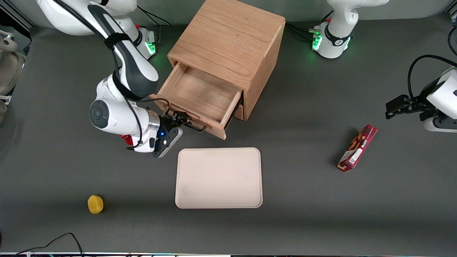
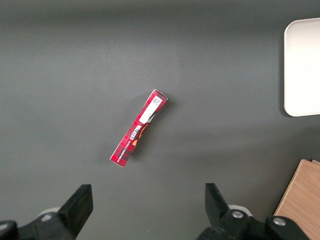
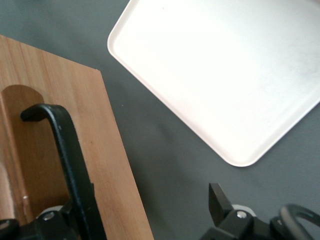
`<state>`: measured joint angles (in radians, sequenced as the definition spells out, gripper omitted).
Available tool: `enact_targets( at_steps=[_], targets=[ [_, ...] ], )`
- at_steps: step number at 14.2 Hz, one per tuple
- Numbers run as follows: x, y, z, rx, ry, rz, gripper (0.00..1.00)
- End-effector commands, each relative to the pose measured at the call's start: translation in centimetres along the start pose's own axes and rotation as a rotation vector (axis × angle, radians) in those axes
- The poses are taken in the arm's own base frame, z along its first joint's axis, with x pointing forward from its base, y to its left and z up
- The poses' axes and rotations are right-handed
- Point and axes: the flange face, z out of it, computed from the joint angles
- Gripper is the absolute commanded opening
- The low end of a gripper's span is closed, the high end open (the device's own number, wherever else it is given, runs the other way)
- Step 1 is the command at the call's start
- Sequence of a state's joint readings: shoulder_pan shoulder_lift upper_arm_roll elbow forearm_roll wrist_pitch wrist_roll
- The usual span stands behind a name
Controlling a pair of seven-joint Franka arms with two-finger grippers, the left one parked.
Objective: Open upper drawer
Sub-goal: 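Pull the upper drawer outward by its handle with the right gripper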
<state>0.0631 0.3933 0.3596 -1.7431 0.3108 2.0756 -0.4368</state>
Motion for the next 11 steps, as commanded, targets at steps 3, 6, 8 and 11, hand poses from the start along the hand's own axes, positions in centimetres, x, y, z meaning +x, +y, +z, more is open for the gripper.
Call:
enact_targets(
  at_steps=[3, 6, 8, 11],
  targets=[
    [1.9, 3.2, -1.8, -0.025, -0.014, -0.022, 1.00],
    [2.1, 4.8, -2.6, -0.037, 0.001, -0.054, 1.00],
    [2.2, 5.9, -3.3, -0.040, -0.001, -0.061, 1.00],
    [2.4, 7.5, -4.1, -0.044, -0.001, -0.078, 1.00]
  ],
)
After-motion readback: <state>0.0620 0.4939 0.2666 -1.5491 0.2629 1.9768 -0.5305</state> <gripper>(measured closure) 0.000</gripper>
